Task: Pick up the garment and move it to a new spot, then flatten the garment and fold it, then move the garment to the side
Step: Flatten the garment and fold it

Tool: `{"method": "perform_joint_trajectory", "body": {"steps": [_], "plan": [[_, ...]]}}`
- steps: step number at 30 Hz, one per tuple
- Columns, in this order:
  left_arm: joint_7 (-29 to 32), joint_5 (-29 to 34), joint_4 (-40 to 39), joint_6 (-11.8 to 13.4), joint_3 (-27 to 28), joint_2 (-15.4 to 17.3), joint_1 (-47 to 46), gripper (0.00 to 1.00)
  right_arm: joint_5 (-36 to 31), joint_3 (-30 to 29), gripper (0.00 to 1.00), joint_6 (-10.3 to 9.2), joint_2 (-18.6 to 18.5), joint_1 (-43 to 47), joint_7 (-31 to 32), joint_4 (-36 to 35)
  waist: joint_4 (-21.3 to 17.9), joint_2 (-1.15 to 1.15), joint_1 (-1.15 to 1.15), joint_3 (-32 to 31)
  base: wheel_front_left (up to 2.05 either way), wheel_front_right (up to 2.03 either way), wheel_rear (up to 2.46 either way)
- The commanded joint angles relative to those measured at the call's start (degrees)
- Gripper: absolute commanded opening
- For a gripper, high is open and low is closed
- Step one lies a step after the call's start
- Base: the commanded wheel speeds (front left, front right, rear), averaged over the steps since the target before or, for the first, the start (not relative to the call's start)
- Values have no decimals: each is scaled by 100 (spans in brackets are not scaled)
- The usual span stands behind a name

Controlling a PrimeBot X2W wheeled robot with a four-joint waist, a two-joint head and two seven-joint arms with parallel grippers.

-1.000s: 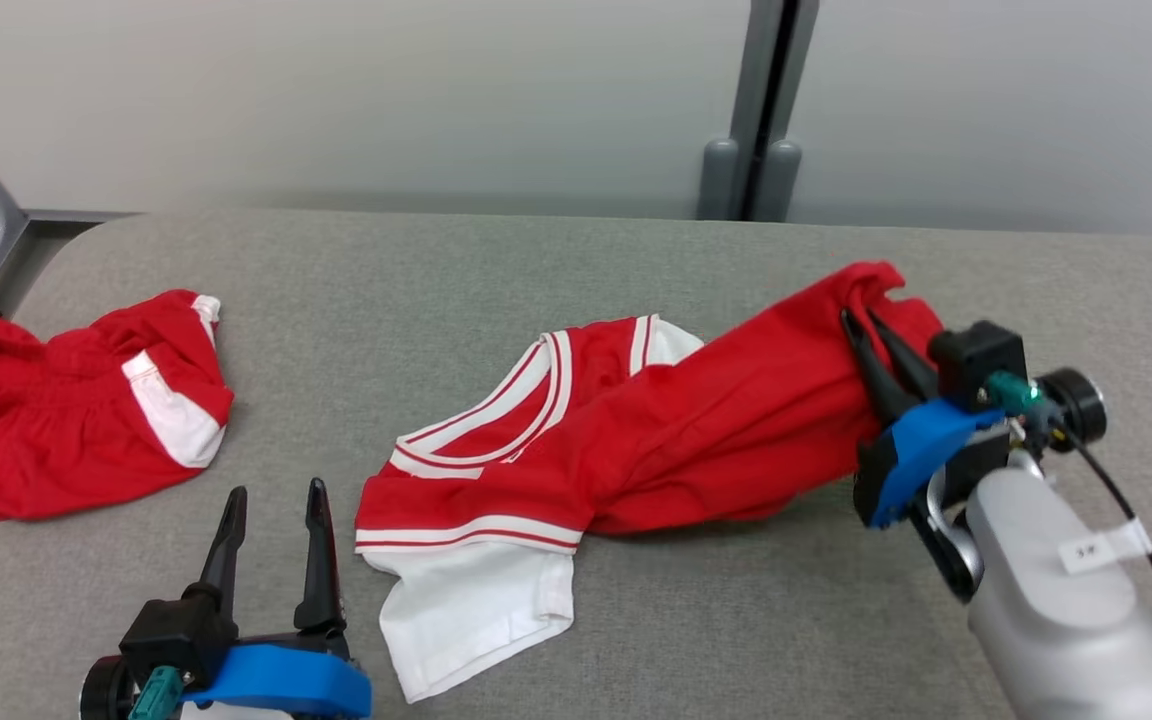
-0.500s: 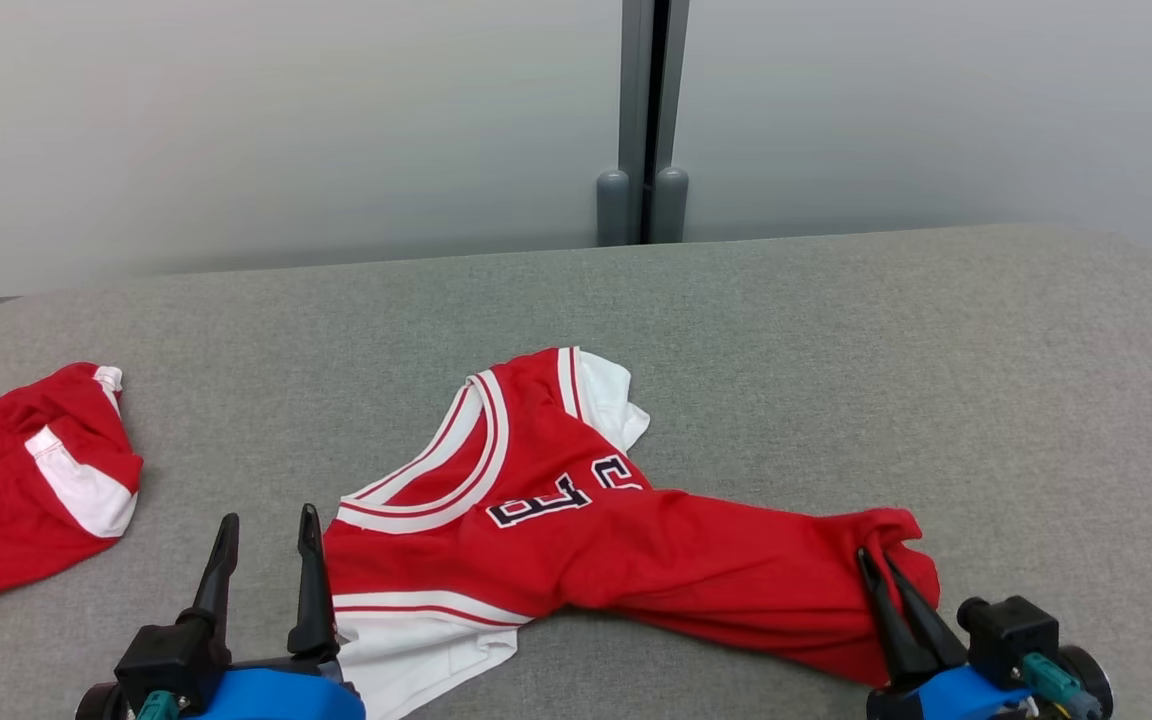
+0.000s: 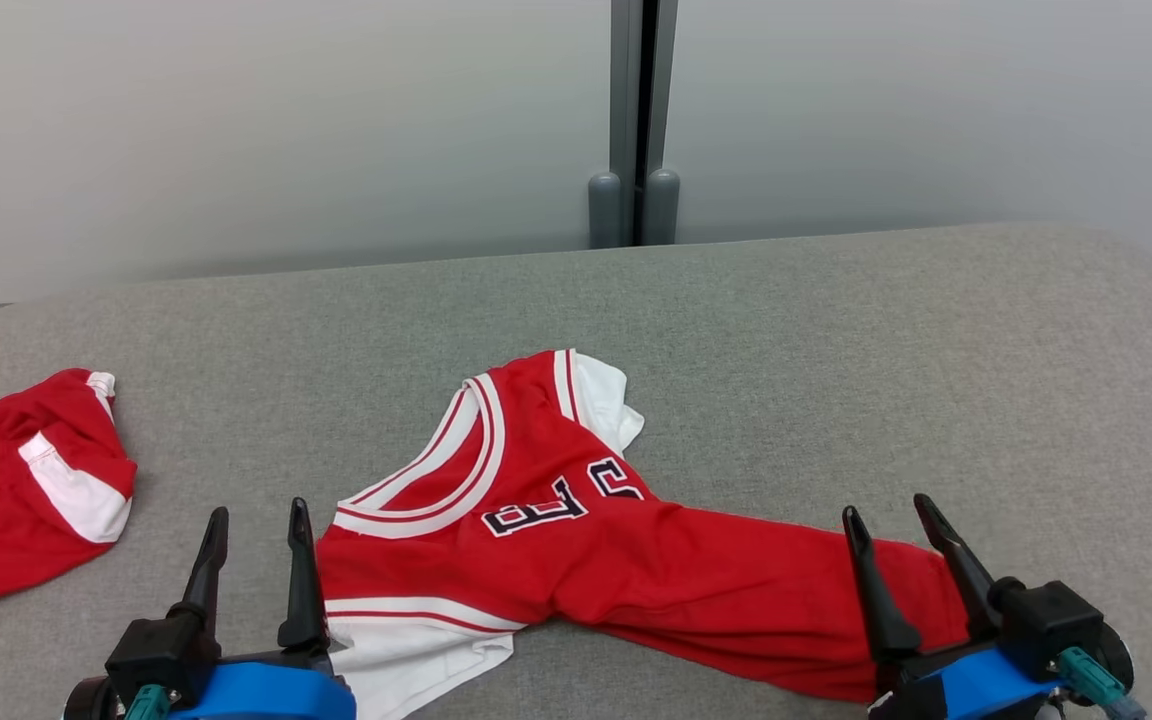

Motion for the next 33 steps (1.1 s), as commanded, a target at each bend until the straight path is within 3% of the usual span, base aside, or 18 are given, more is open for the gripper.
{"method": "perform_joint_trajectory", "body": {"steps": [1, 15, 24, 33], "plan": [[-17, 38, -3, -4, 22, -3, -6, 100, -53, -32, 100, 3, 24, -6, -22, -69, 11, 0, 0, -8, 0, 0, 0], [-17, 283, 53, -89, 119, 26, -87, 100, -57, -262, 100, 3, 42, -136, -21, -442, 77, 0, 0, 20, 0, 0, 0], [-17, 549, 318, -293, -190, 336, -1217, 100, -100, -160, 100, 3, 41, -303, -22, -569, -1, 0, 0, 273, 0, 0, 0], [159, 462, 1304, -402, -893, 557, -2834, 100, -180, -38, 100, 3, 37, -550, -21, -800, -306, 0, 0, 755, 0, 0, 0]]}}
